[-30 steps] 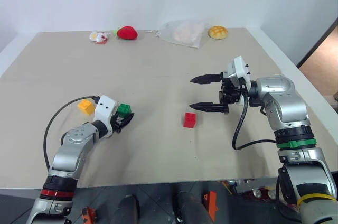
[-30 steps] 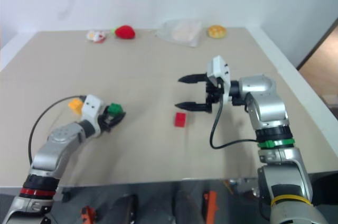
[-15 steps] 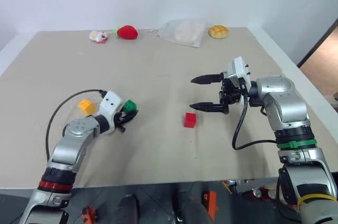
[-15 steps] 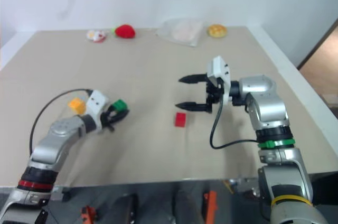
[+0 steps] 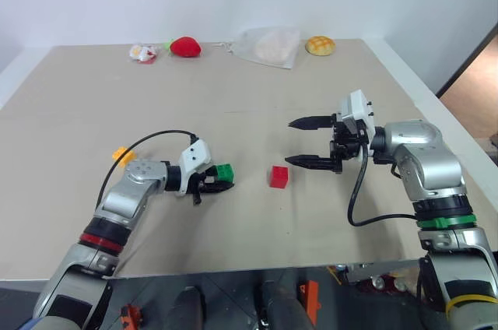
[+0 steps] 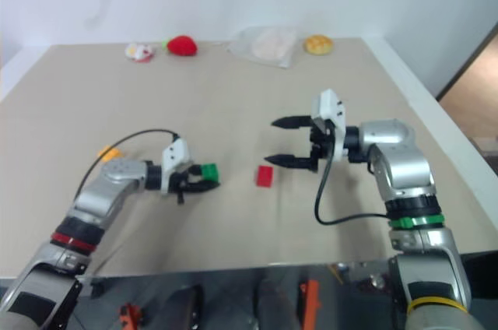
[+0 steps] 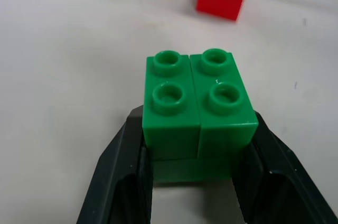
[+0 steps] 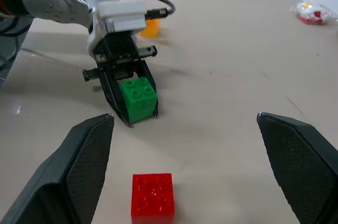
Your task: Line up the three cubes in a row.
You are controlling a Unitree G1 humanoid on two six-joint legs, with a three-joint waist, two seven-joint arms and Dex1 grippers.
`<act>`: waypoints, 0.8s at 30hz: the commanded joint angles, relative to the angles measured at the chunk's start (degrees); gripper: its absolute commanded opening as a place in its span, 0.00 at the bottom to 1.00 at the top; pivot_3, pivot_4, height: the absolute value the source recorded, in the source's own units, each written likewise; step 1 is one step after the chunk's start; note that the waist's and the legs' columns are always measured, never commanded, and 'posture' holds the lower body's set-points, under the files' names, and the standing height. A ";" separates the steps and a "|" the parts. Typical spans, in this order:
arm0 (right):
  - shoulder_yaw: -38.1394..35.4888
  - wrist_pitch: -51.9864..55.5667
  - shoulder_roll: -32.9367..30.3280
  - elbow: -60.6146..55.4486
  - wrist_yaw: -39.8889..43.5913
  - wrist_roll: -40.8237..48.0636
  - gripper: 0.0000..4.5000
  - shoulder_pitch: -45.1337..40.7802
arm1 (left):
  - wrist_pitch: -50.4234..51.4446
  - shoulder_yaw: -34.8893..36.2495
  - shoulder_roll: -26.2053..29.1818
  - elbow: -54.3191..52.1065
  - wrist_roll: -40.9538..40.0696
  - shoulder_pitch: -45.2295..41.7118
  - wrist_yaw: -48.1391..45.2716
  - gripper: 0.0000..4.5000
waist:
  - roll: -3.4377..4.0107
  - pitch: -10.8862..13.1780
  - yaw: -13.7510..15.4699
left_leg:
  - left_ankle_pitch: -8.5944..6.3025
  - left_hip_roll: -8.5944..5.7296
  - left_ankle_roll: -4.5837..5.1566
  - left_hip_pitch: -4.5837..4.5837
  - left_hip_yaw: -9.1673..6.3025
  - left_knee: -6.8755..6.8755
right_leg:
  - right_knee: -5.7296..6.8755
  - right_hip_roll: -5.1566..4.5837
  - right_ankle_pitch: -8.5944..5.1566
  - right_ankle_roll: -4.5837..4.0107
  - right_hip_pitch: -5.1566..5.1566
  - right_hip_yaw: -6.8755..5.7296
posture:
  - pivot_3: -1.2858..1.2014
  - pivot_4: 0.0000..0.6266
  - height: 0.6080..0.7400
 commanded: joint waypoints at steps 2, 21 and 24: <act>-3.76 1.59 -3.04 -4.77 -1.21 1.87 1.00 2.59 | -5.93 0.71 -2.57 6.16 0.32 -4.18 -2.47 0.30 | 0.00 0.00 0.04 | 0.00 -0.02 0.00 -0.05 0.00 0.02 | -0.02 -0.01 0.00 0.02 0.00 0.03 | 0.52 0.24 1.00; -4.78 4.97 -5.58 -11.51 -4.35 3.40 1.00 11.99 | -10.91 2.11 -7.38 16.51 0.21 -9.29 -10.67 0.30 | -0.01 0.01 -0.35 | -0.08 -0.02 0.14 -0.02 0.26 0.12 | -0.02 0.06 0.05 0.15 -0.05 0.39 | 0.52 0.24 1.00; -4.66 4.94 -5.60 -11.19 -4.29 3.46 1.00 11.62 | -11.45 1.91 -7.36 16.97 0.60 -9.22 -11.23 0.30 | -0.01 0.01 -0.35 | -0.08 -0.02 0.14 -0.02 0.27 0.11 | -0.02 0.07 0.05 0.15 -0.06 0.40 | 0.52 0.24 1.00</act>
